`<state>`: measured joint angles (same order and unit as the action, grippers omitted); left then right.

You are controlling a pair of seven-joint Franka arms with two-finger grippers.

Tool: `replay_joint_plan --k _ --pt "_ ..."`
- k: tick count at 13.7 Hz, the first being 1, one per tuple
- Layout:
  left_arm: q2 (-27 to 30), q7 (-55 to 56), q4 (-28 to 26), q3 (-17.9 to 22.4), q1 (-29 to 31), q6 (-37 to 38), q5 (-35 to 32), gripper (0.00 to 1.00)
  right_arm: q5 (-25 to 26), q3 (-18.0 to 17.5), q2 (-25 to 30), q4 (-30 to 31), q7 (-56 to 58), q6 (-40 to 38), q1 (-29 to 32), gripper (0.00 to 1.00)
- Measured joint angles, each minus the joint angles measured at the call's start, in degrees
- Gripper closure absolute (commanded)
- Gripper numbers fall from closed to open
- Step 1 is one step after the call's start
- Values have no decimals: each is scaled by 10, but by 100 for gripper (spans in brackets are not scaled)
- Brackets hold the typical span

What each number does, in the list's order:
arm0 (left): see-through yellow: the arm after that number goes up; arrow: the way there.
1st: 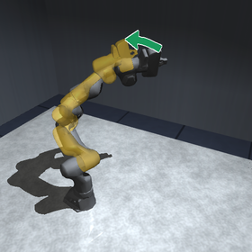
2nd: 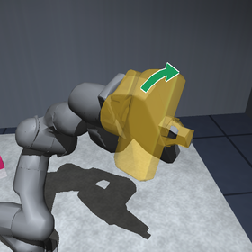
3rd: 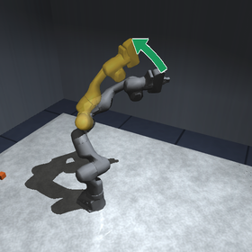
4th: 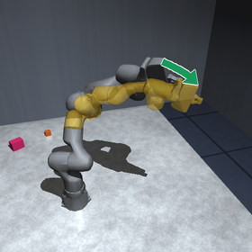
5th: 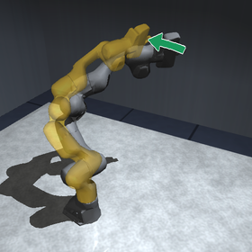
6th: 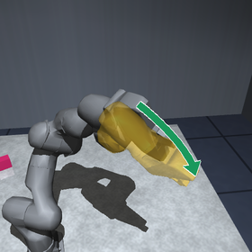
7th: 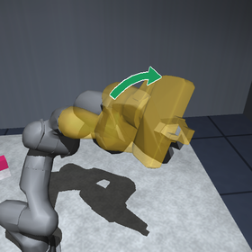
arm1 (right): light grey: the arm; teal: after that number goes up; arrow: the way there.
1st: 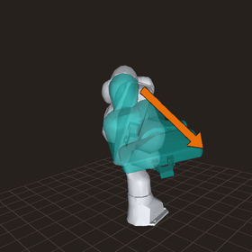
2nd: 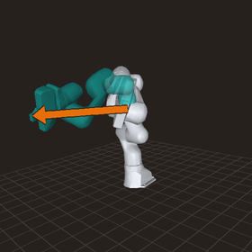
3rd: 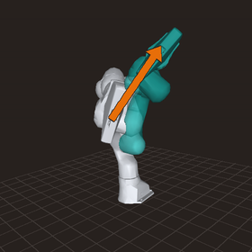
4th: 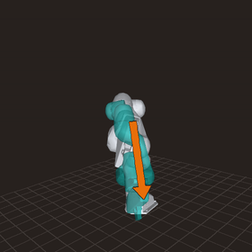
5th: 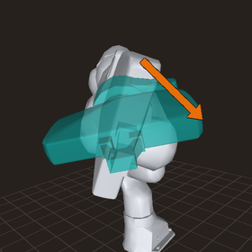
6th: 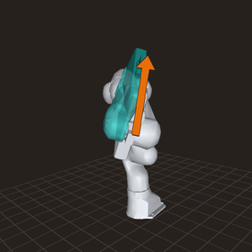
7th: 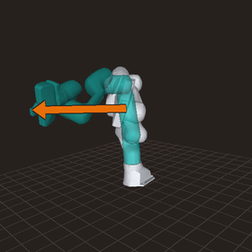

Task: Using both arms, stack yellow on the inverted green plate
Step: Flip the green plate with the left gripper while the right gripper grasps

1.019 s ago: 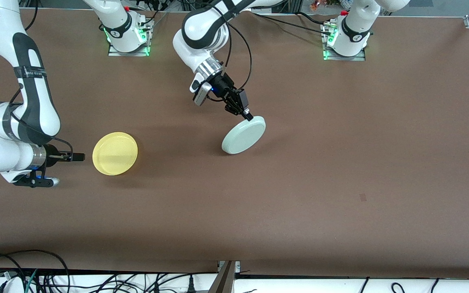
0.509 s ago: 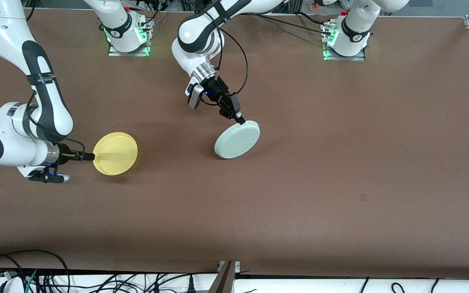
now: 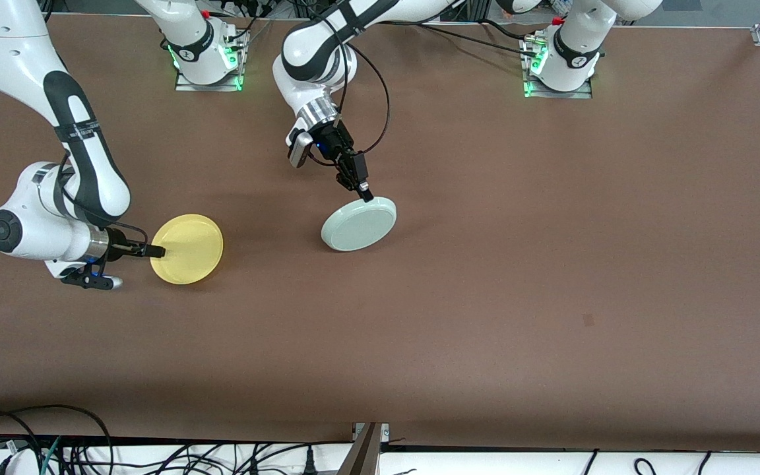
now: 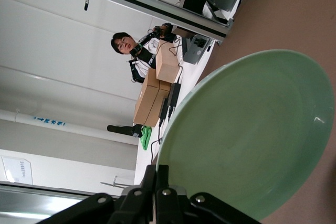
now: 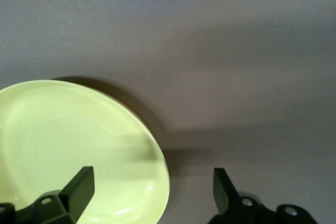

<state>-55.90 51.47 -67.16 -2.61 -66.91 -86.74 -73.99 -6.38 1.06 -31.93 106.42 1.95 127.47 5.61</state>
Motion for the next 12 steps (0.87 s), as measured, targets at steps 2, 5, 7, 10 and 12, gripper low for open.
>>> replay_joint_plan --k 2,5,7,10,12 --pt "-11 0 0 0 -5 -3 -2 100 0 0 0 11 7 22 1 0" --pt "-26 0 0 2 -10 -3 -30 100 -1 0 0 30 17 55 3 0" --pt "-27 0 0 13 -10 0 -34 100 -5 0 0 38 18 67 5 0" --pt "-27 0 2 25 -10 7 -34 100 -32 0 0 45 37 71 5 21" --pt "-27 0 2 25 -10 13 -34 100 -40 0 0 46 45 71 6 59"
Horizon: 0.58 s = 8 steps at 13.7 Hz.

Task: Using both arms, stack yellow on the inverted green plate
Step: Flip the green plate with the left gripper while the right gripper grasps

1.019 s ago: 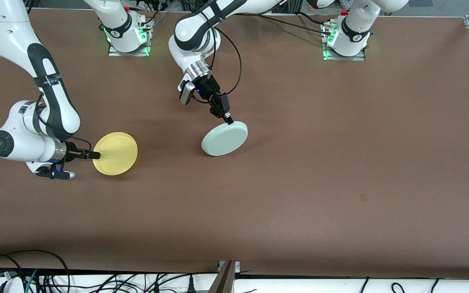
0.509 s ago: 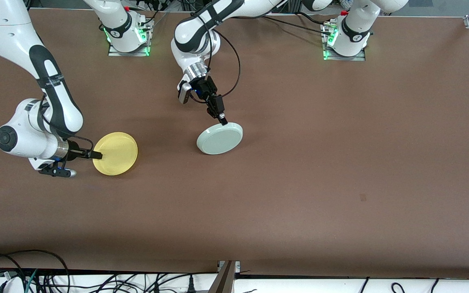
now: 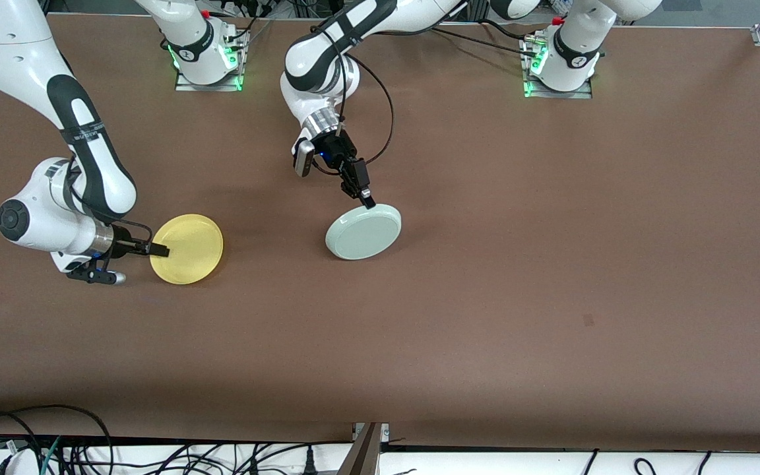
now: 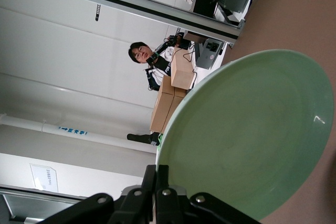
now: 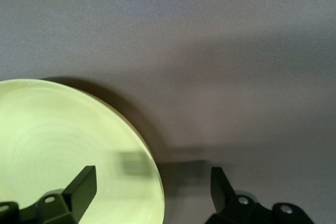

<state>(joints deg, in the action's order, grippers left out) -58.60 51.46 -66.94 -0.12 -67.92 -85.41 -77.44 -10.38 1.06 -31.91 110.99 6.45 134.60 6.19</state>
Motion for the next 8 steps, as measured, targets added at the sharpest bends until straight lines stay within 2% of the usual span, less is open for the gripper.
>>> replay_joint_plan --k 1,2,6,8 --pt "0 0 0 0 0 1 0 100 -1 0 0 0 2 0 0 74" --pt "-2 0 0 0 0 1 0 100 -1 0 0 0 4 0 0 82" --pt "-9 1 0 0 0 1 0 100 -1 0 0 0 6 0 0 99" --pt "-14 1 0 0 0 2 0 100 -2 -1 1 0 7 0 0 100"
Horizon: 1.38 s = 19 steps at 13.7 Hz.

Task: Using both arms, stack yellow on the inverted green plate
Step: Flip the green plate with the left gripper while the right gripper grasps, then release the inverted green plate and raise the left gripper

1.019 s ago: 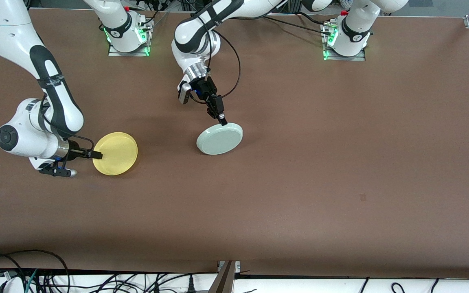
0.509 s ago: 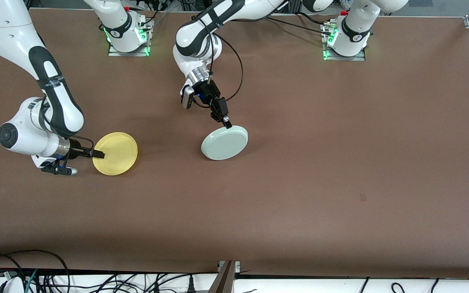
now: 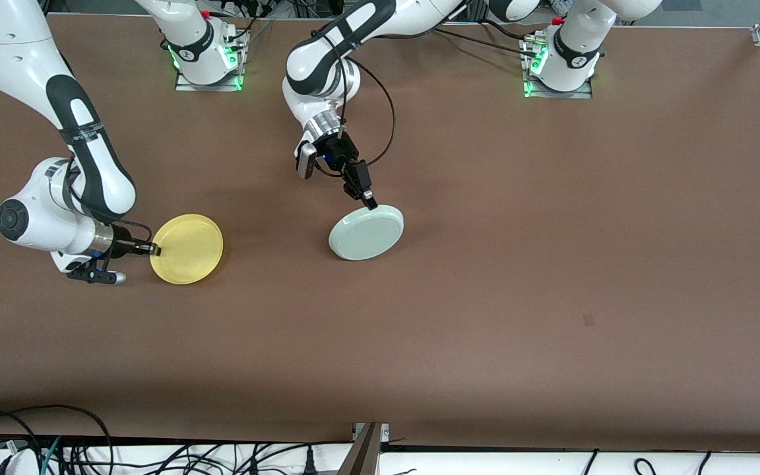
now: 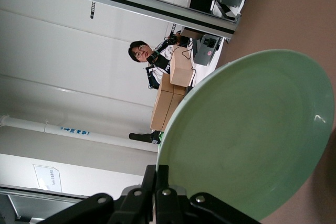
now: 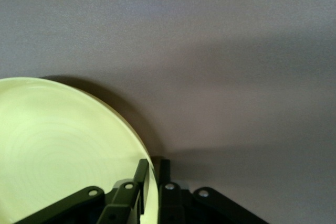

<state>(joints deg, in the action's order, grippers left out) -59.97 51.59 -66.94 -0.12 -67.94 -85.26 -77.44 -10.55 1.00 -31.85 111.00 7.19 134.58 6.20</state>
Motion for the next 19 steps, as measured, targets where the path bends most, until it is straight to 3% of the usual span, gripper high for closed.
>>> replay_joint_plan --k 5,6,8,9,10,15,19 --pt "-6 8 0 0 -4 3 -1 96 -22 -3 8 -2 4 0 0 100" --pt "-6 8 0 0 -5 3 -1 74 -26 -5 8 -5 5 0 -1 100" --pt "-7 9 0 0 -10 4 -1 53 -27 -8 8 -13 5 0 -2 100" --pt "-7 9 0 0 -13 5 -1 38 -27 -9 8 -16 8 0 -2 100" --pt "-8 10 0 0 -16 7 -1 0 -27 -9 8 -19 20 0 -2 100" --pt "-8 14 1 -3 -33 9 1 0 -28 -17 8 -36 72 -1 -3 100" --pt "-8 83 21 -6 -46 9 83 0 -74 -24 8 -62 76 -42 -3 100"
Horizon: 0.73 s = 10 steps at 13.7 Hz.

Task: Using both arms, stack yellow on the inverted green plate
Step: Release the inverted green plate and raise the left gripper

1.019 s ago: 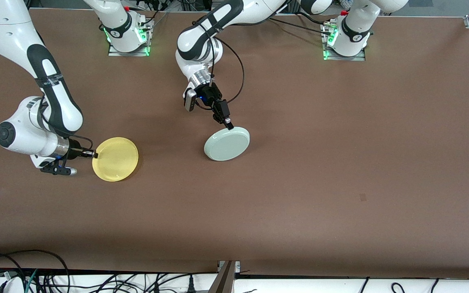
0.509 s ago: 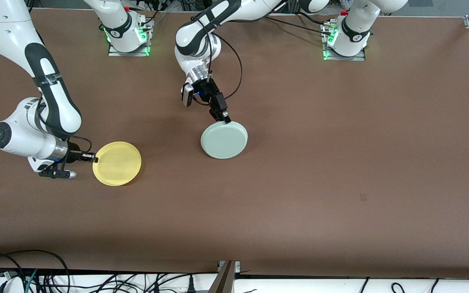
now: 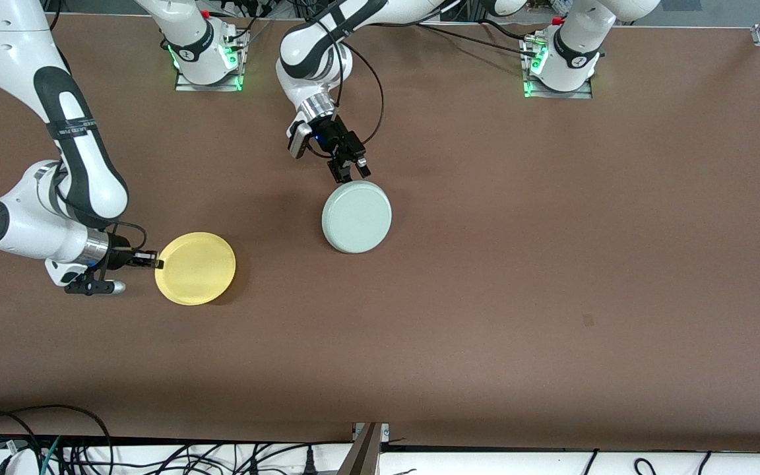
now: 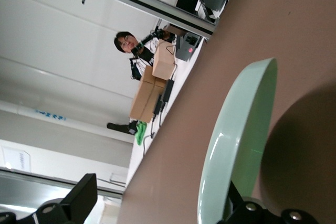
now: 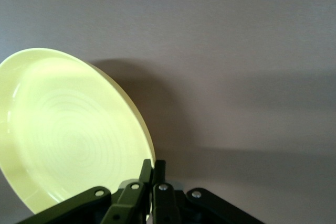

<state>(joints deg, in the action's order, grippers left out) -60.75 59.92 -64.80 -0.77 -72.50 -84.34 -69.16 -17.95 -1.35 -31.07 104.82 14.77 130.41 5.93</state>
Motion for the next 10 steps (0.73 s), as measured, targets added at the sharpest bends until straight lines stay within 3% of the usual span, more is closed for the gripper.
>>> replay_joint_plan --k 4,10 --pt "0 104 28 -1 -3 -13 132 0 -5 -2 0 -36 1 -50 0 100" --pt "1 250 40 1 3 -105 261 0 -6 -23 0 -68 6 -84 -2 100"
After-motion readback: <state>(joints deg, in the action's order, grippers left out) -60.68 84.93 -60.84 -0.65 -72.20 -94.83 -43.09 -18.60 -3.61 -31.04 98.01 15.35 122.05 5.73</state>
